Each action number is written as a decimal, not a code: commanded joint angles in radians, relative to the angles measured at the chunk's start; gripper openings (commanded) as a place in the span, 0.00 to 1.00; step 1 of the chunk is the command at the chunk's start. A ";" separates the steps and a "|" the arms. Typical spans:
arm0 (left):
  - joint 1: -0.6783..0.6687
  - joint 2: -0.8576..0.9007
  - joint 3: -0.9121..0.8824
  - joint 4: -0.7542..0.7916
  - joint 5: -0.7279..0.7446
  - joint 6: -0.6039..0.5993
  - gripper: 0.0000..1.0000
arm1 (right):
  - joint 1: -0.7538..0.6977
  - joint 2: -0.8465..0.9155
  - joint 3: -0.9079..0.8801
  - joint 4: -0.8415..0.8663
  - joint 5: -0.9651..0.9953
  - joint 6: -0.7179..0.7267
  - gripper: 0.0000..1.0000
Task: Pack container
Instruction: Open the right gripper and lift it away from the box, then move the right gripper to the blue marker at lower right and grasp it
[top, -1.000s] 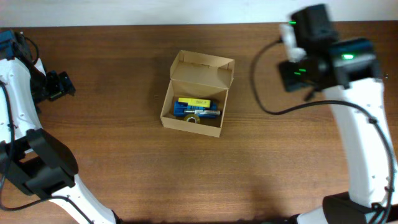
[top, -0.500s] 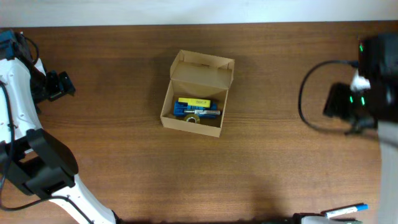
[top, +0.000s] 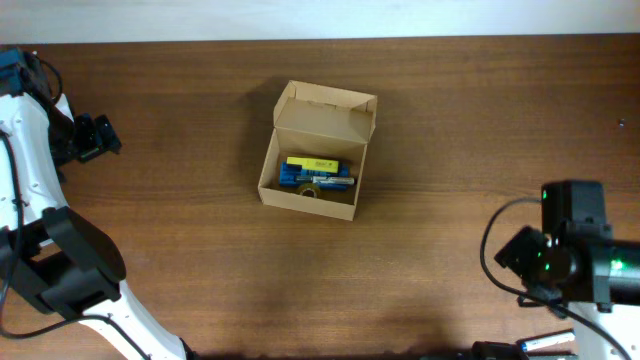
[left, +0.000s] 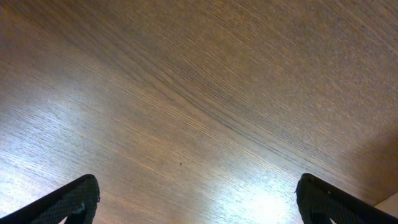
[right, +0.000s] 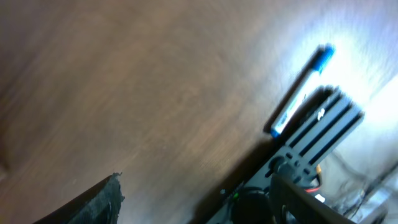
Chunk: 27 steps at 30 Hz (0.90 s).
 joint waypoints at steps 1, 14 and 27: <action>0.007 -0.008 -0.006 0.002 0.011 0.016 1.00 | -0.087 -0.025 -0.112 0.039 -0.055 0.081 0.76; 0.007 -0.008 -0.006 0.002 0.011 0.016 1.00 | -0.495 -0.016 -0.351 0.186 -0.181 0.011 0.76; 0.007 -0.008 -0.006 0.002 0.011 0.016 1.00 | -0.761 0.159 -0.356 0.330 -0.219 -0.095 0.76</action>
